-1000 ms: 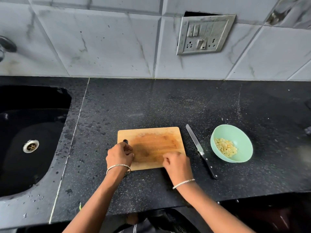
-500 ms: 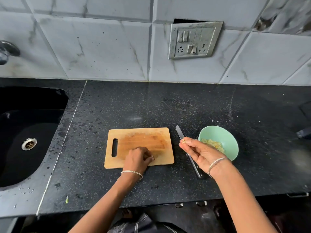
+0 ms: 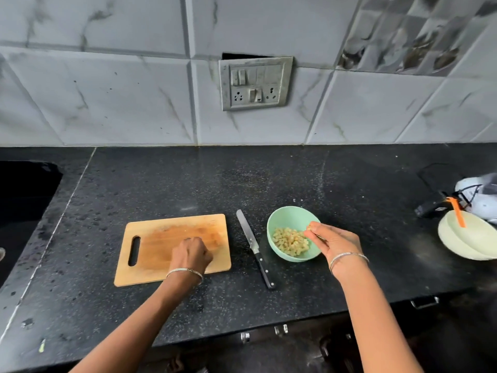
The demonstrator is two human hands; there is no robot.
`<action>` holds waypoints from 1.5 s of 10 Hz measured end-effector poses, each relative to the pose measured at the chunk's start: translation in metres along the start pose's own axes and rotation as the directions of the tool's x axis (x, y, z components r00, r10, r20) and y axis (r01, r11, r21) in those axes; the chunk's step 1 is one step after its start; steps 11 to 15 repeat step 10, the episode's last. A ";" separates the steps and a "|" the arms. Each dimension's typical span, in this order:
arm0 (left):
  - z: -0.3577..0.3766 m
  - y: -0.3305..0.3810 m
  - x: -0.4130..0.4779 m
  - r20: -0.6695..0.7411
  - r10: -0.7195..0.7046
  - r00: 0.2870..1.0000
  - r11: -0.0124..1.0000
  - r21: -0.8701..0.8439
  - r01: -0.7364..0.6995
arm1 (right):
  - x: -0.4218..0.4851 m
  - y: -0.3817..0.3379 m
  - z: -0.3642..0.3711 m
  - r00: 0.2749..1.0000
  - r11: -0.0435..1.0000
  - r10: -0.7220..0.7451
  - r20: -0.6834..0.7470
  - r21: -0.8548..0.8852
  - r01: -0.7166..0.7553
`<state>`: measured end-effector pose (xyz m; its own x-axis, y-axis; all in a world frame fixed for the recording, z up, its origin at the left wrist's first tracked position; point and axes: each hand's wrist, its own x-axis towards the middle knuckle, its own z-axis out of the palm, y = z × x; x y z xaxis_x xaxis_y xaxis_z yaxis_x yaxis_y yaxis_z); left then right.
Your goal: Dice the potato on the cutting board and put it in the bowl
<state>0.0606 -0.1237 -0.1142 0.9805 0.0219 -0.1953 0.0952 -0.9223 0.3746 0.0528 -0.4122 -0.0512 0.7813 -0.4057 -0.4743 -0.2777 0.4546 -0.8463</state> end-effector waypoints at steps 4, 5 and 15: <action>0.010 0.155 0.020 -0.070 0.236 0.969 0.898 -0.366 -0.245 | 0.040 0.015 0.003 0.973 0.631 -0.225 0.050 -0.754 0.185; 0.015 0.155 0.022 -0.082 0.189 0.979 0.902 -0.381 -0.206 | 0.036 0.009 0.006 0.934 0.379 -0.343 0.102 -0.895 0.237; 0.014 0.129 0.024 -0.215 0.013 0.976 0.873 -0.473 -0.116 | 0.040 0.015 0.021 0.918 0.105 -0.287 0.274 -0.943 0.315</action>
